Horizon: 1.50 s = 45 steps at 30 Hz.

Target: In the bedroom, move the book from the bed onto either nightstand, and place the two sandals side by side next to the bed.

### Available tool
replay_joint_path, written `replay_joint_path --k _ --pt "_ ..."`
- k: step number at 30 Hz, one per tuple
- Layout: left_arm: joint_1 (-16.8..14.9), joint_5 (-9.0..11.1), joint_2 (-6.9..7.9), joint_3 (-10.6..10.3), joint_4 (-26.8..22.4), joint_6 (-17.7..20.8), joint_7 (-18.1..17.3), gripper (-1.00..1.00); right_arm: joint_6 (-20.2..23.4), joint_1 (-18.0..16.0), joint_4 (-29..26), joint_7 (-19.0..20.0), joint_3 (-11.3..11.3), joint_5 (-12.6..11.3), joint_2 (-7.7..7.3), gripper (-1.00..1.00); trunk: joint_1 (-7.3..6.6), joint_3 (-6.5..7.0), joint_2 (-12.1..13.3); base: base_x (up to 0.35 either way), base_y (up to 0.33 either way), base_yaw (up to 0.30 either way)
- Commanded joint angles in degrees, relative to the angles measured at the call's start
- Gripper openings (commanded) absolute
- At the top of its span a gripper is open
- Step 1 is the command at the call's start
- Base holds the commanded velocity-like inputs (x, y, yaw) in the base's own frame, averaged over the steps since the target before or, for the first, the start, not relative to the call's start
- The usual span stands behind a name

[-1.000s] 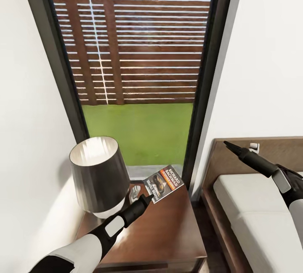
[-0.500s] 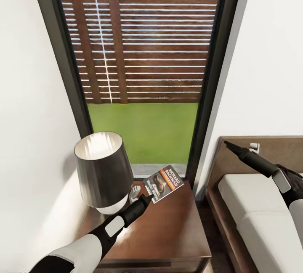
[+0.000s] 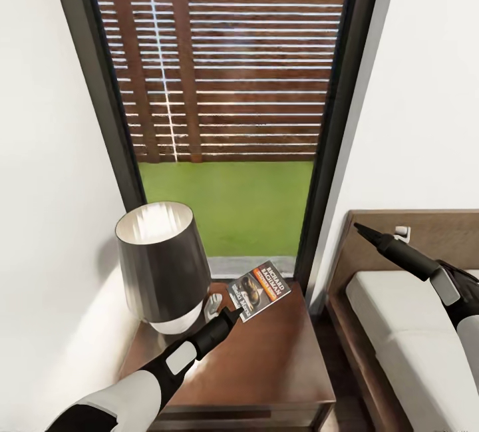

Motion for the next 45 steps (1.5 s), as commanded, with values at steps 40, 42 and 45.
replay_joint_path --k 40,42,45 --pt "0.0 0.7 0.01 -0.2 0.0 0.5 -0.2 -1.0 0.5 0.0 0.0 0.1 0.0 -0.2 0.0 1.0 8.78 -7.24 -16.1 0.0 0.0 0.0" --pt "0.0 0.7 0.01 -0.2 0.0 0.5 -0.2 -1.0 0.5 0.0 0.0 0.1 0.0 -0.2 0.0 1.0 9.22 -7.6 -16.9 0.0 0.0 0.0" --pt "0.0 0.7 0.01 -0.2 0.0 0.5 -0.2 -1.0 0.5 0.0 0.0 0.1 0.0 -0.2 0.0 1.0 9.88 -8.14 -18.1 0.0 0.0 0.0"
